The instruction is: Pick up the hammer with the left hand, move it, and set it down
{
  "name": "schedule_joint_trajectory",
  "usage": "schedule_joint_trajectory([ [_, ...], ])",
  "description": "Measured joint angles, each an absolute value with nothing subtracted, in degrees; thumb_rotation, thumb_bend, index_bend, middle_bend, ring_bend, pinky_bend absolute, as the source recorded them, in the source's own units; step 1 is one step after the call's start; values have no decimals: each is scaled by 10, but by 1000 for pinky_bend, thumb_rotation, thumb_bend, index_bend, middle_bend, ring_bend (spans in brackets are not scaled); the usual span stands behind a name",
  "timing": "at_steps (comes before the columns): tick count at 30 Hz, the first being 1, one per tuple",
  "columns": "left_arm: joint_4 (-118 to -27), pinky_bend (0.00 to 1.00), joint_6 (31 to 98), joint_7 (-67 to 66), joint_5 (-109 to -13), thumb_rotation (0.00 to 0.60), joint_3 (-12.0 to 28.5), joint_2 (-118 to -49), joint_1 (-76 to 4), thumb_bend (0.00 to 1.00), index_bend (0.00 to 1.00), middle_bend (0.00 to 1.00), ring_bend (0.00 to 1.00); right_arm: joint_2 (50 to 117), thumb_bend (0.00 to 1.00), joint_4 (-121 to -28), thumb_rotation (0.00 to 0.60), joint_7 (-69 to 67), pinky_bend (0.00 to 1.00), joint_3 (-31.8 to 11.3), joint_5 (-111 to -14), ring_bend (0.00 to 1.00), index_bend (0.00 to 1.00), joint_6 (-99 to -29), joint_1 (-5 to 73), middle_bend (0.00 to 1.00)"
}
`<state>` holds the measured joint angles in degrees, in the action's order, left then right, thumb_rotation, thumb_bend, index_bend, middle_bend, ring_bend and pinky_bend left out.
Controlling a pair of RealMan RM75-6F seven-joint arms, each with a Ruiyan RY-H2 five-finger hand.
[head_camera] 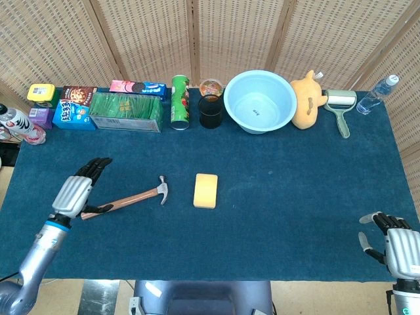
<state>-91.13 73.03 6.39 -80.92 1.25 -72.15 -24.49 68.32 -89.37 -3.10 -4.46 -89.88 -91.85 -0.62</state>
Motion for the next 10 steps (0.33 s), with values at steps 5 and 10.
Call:
schedule_joint_trajectory([
  [5, -957, 123, 831, 29, -851, 600, -25, -683, -168, 160, 158, 138, 43, 686, 388, -899, 600, -12, 355, -41, -909, 434, 443, -912, 1, 432],
  [10, -979, 123, 905, 6, -887, 600, -55, -661, -102, 159, 178, 159, 61, 679, 387, -916, 600, 6, 352, -32, -917, 428, 443, -896, 8, 432],
])
